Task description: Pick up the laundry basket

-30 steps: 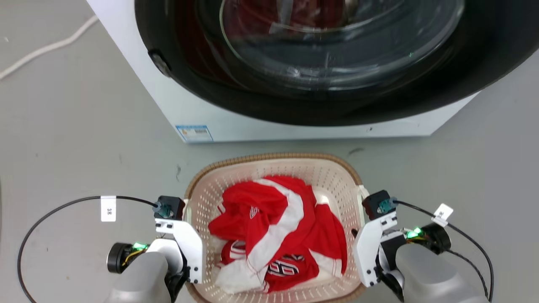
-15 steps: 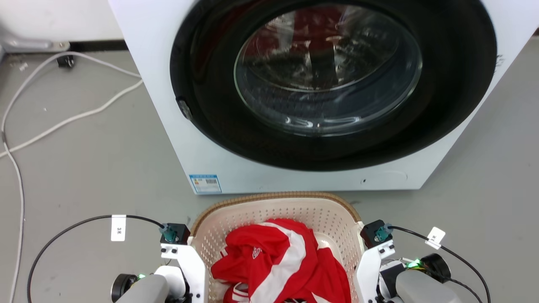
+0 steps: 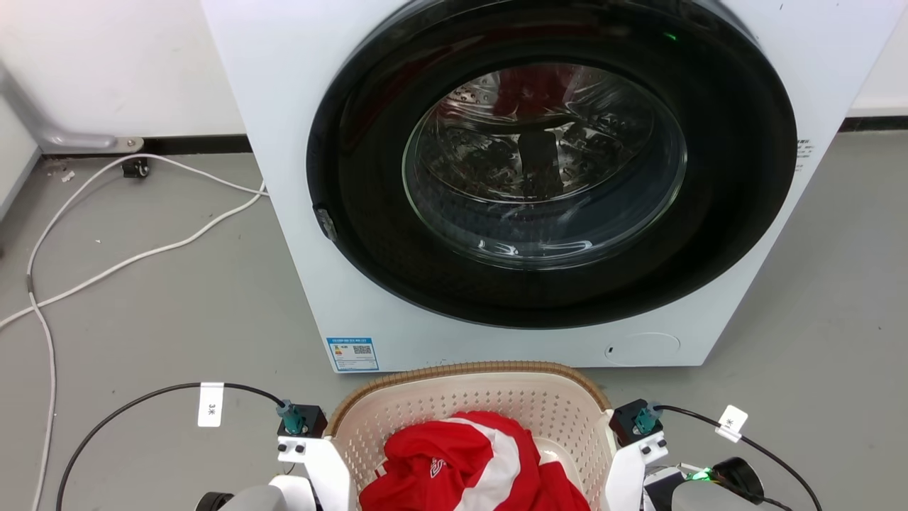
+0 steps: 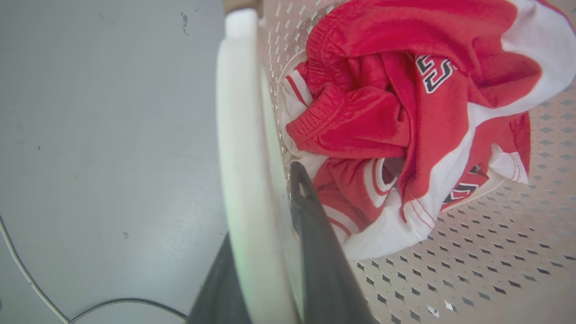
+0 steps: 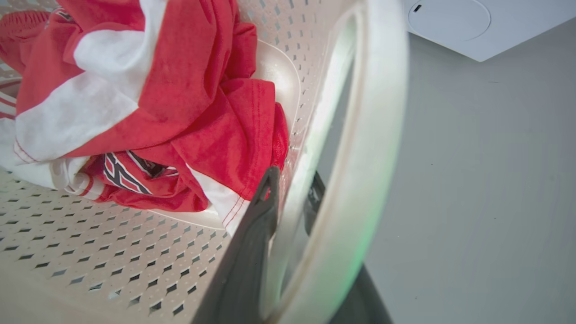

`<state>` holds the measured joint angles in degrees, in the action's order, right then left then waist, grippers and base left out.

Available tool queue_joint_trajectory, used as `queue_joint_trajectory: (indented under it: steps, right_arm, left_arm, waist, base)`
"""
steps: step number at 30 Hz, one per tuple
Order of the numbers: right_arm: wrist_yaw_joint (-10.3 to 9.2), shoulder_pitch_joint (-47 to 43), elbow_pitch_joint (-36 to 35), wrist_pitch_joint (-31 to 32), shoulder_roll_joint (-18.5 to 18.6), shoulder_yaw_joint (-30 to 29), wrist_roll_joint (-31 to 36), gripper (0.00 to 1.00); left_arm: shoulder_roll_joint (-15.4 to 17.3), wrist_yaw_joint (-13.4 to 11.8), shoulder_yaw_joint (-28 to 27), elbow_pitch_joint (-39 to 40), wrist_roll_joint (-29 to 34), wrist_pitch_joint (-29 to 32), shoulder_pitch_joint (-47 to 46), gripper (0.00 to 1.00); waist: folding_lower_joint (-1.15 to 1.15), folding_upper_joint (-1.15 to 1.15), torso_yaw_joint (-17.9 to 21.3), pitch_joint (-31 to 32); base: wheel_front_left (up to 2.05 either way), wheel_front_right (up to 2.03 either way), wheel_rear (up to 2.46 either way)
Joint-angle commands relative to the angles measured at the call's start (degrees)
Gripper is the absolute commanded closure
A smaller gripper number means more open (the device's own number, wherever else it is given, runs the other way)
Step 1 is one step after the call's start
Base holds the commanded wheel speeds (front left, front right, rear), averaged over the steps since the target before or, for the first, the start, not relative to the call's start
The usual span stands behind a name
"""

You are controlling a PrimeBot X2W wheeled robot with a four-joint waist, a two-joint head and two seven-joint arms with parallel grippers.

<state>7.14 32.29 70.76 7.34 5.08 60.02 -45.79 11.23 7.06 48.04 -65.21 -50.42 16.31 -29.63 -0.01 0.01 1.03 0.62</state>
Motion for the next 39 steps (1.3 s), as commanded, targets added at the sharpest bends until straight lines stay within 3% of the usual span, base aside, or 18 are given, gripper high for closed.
queue_joint_trajectory:
  steps: [1,39]
  right_arm:
    - [0.64,0.1,-0.8,-0.4,-0.1,0.4,-0.3,1.0]
    - [0.65,0.4,0.0,-0.3,0.3,9.0,-8.6,1.0]
  left_arm:
    - [-0.2,0.7,0.8,0.3,-0.3,0.8,0.8,1.0]
    - [0.2,0.7,9.9,-1.5,-9.4,-1.0,-0.9,1.0]
  waist:
    - [0.01,-0.01,-0.1,0.2]
    - [0.01,-0.01,0.1,1.2]
  base:
    - [0.0,0.0,0.0]
    - [0.0,0.0,0.0]
